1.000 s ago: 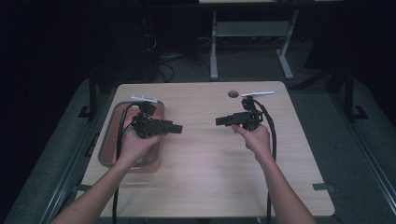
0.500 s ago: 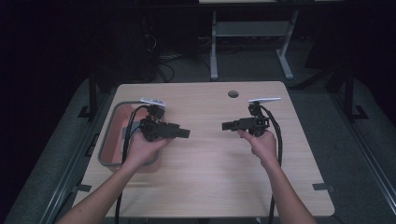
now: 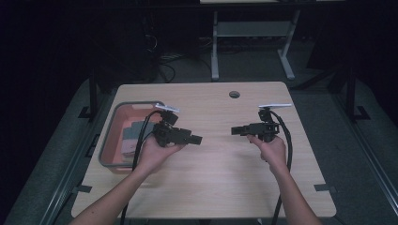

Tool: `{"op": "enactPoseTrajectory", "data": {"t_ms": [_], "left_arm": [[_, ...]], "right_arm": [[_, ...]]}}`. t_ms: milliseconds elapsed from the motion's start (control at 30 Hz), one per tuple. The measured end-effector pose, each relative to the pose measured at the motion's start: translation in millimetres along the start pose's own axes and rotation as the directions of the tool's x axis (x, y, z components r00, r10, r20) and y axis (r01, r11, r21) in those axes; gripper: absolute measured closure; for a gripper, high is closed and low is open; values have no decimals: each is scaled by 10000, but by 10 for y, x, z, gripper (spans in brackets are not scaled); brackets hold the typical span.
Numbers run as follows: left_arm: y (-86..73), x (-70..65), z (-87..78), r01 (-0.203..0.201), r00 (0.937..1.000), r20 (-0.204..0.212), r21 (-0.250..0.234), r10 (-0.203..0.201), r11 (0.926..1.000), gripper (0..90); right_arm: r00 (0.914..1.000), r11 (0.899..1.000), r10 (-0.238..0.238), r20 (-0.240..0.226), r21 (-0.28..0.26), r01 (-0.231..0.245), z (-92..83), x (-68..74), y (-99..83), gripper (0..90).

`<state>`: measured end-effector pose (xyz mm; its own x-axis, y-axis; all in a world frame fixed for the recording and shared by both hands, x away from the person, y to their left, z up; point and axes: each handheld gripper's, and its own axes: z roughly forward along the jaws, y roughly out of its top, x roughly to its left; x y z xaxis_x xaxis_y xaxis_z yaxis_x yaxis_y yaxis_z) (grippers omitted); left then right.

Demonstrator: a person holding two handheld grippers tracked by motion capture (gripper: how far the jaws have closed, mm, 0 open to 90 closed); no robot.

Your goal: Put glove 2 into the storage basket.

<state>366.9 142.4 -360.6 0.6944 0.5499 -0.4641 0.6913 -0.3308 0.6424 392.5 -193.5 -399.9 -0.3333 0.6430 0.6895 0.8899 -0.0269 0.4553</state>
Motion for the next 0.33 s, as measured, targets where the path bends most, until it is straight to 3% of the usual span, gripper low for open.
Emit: {"op": "enactPoseTrajectory", "data": {"t_ms": [333], "left_arm": [[-37, -80, 151, -135, 9998, 167, 232, 131, 9996, 287]], "right_arm": [[9993, 9995, 322, 171, -71, -320, -145, -173, -143, 363]]}}
